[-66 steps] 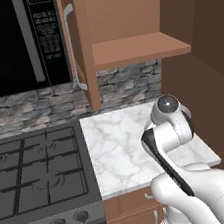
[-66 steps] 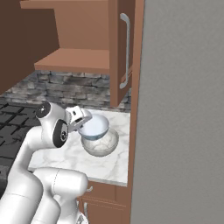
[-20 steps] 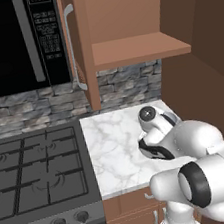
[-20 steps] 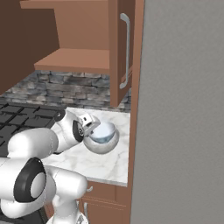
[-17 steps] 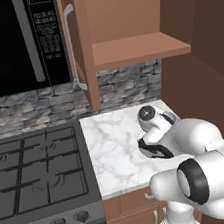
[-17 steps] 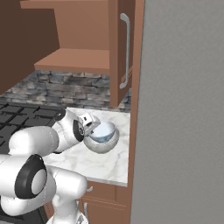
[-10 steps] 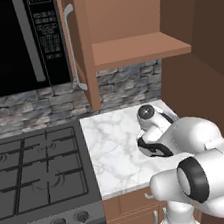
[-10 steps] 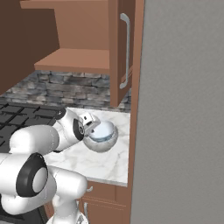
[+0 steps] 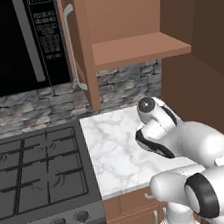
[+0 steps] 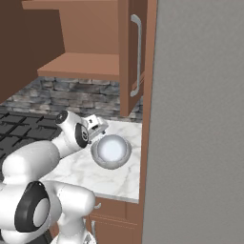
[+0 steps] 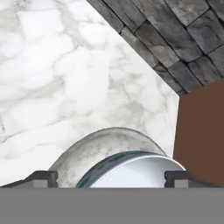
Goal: Pick up the bowls on the counter and stack them on top of one another in the open cabinet. Place the smaller bowl on top of the larger bowl.
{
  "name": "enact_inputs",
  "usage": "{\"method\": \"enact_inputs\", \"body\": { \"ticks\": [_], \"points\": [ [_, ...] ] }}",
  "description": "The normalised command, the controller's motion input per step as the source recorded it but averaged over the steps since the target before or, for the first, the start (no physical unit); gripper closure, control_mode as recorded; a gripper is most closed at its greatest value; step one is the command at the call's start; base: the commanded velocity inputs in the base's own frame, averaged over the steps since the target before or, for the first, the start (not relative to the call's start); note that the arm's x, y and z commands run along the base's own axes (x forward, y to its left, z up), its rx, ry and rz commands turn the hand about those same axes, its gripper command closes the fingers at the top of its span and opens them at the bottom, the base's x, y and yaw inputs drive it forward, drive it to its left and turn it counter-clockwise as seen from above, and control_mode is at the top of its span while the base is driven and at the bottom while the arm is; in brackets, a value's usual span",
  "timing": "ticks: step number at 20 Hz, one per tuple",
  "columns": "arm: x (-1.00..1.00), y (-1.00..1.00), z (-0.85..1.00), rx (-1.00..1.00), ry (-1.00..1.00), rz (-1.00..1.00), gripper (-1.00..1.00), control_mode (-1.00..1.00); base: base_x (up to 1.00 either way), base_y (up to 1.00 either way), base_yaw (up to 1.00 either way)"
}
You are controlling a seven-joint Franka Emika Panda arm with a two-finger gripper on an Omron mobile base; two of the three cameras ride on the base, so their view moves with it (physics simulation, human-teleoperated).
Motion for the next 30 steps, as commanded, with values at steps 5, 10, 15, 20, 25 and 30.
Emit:
{"method": "enact_inputs", "body": {
  "ticks": [5,10,15,20,25,30],
  "points": [
    [-0.05,0.08,0.63,0.00,0.01,-0.03,-1.00,-1.00,0.00,0.00,0.00],
    [-0.29,0.09,0.16,-0.01,0.09,-0.01,-1.00,-1.00,0.00,0.00,0.00],
    [-0.13,0.18,-0.08,-0.01,0.11,0.01,-1.00,-1.00,0.00,0.00,0.00],
    [0.00,0.00,-0.04,0.00,-0.01,0.01,-1.00,-1.00,0.00,0.00,0.00],
    [0.00,-0.22,-0.57,0.01,0.03,0.00,-1.00,-1.00,0.00,0.00,0.00],
    [0.00,-0.20,-0.61,0.00,0.02,0.00,-1.00,-1.00,0.00,0.00,0.00]
  ]
}}
